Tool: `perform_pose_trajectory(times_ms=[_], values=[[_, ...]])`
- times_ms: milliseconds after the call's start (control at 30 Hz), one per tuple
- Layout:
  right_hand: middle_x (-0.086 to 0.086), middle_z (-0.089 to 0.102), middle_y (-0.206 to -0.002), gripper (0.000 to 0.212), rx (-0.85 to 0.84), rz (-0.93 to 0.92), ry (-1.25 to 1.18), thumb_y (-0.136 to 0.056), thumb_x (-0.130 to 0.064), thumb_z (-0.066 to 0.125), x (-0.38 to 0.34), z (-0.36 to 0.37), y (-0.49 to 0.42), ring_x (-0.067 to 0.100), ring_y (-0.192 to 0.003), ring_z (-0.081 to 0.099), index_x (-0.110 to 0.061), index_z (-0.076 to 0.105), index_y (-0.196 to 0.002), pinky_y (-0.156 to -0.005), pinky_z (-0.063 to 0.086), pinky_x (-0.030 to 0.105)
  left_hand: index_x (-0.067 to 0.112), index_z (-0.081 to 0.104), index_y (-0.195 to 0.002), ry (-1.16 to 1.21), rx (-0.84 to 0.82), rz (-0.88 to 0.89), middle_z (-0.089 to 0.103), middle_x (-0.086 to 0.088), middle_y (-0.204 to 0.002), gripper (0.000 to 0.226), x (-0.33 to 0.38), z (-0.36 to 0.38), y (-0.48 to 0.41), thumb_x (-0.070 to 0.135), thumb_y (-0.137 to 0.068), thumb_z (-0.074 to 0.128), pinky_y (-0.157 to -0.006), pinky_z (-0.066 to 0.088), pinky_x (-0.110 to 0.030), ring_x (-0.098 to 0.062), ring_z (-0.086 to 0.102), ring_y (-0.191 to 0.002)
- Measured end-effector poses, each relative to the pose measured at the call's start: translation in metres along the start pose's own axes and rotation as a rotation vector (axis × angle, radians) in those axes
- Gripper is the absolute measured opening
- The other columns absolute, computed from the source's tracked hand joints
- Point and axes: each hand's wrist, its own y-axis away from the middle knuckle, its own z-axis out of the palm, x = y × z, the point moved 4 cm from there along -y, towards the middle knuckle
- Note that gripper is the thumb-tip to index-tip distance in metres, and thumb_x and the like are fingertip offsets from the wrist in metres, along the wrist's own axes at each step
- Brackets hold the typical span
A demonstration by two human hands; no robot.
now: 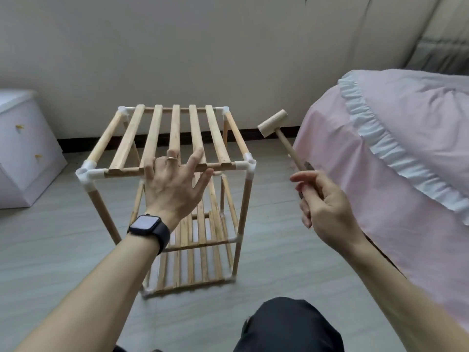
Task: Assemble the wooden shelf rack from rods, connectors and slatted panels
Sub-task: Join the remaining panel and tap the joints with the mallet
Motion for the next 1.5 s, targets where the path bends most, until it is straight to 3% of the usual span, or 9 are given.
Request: perform_pose_trajectory(times_ms=[133,300,433,833,1000,1167,1333,1433,1500], values=[[-0.011,0.058,-0.089,0.026,-0.002,-0.124,0.367,-0.106,-0.015,0.043,-0.004,-0.003,0.015,0.003,-0.077,0.055,-0.031,0.055,-0.123,-0.068,0.04,0.012,0.035,0.044,-0.145,0.034,-0.049,-0.025,0.041,-0.013,-0.13,0.055,0.0,-0.003,0.004,0.064,-0.098,0.038,-0.102,0.031,-0.048,-0.033,0.053,-0.1],[-0.014,0.059,-0.109,0.03,-0.099,-0.113,0.521,-0.106,-0.017,0.042,-0.012,-0.009,0.015,-0.005,-0.095,0.055,-0.038,0.047,-0.128,-0.081,0.041,0.022,0.038,0.044,-0.145,0.059,-0.056,-0.031,0.041,-0.012,-0.129,0.055,-0.001,-0.006,0.005,0.065,-0.097,0.037,-0.102,0.031,-0.047,-0.032,0.054,-0.102],[-0.003,0.057,-0.13,0.037,-0.087,-0.151,0.688,-0.107,-0.028,0.04,-0.019,-0.01,0.015,0.018,-0.113,0.057,-0.025,0.044,-0.143,-0.096,0.045,0.041,0.04,0.042,-0.145,0.057,-0.065,-0.029,0.041,-0.011,-0.128,0.057,-0.002,-0.003,0.004,0.067,-0.096,0.033,-0.102,0.03,-0.047,-0.03,0.054,-0.102],[-0.004,0.064,-0.081,0.033,-0.182,0.07,0.862,-0.107,-0.039,0.034,-0.023,-0.008,0.007,0.027,-0.084,0.058,-0.026,0.054,-0.085,-0.075,0.042,0.042,0.042,0.04,-0.148,0.055,-0.099,-0.031,0.041,-0.01,-0.131,0.058,-0.003,-0.003,0.005,0.069,-0.097,0.03,-0.104,0.028,-0.046,-0.027,0.054,-0.105],[-0.01,0.063,-0.077,0.032,-0.176,-0.002,0.856,-0.108,-0.038,0.037,-0.055,-0.015,-0.017,0.018,-0.081,0.057,-0.026,0.058,-0.085,-0.07,0.04,0.037,0.041,0.043,-0.146,0.051,-0.081,-0.034,0.043,-0.013,-0.131,0.057,-0.004,-0.002,0.005,0.067,-0.097,0.033,-0.105,0.027,-0.047,-0.029,0.055,-0.104],[-0.011,0.06,-0.065,0.023,0.163,-0.346,0.57,-0.105,-0.036,0.036,-0.083,-0.029,-0.019,0.001,-0.062,0.057,-0.027,0.051,-0.09,-0.057,0.04,0.013,0.04,0.043,-0.145,0.047,-0.075,-0.025,0.043,-0.013,-0.131,0.057,-0.003,-0.002,0.004,0.067,-0.097,0.033,-0.104,0.027,-0.048,-0.03,0.056,-0.102],[-0.004,0.064,-0.078,0.029,-0.241,-0.023,1.033,-0.105,-0.042,0.037,-0.035,-0.022,-0.015,0.026,-0.082,0.063,-0.026,0.057,-0.091,-0.071,0.046,0.04,0.04,0.043,-0.145,0.042,-0.081,-0.013,0.043,-0.013,-0.13,0.058,-0.003,-0.003,0.005,0.068,-0.096,0.03,-0.104,0.027,-0.048,-0.03,0.056,-0.102],[-0.019,0.065,-0.071,0.028,0.083,-0.26,0.698,-0.102,-0.046,0.036,-0.056,-0.033,-0.013,-0.002,-0.069,0.061,-0.031,0.054,-0.086,-0.058,0.041,0.014,0.04,0.043,-0.145,0.038,-0.082,-0.016,0.044,-0.013,-0.131,0.059,-0.004,-0.003,0.005,0.068,-0.096,0.028,-0.104,0.027,-0.048,-0.03,0.056,-0.102],[-0.025,0.063,-0.075,0.022,0.089,-0.323,0.676,-0.103,-0.041,0.036,-0.056,-0.029,-0.008,-0.006,-0.068,0.059,-0.03,0.046,-0.087,-0.057,0.038,0.019,0.04,0.043,-0.145,0.046,-0.09,-0.014,0.044,-0.013,-0.131,0.058,-0.003,-0.003,0.005,0.068,-0.096,0.029,-0.105,0.026,-0.048,-0.03,0.056,-0.103]])
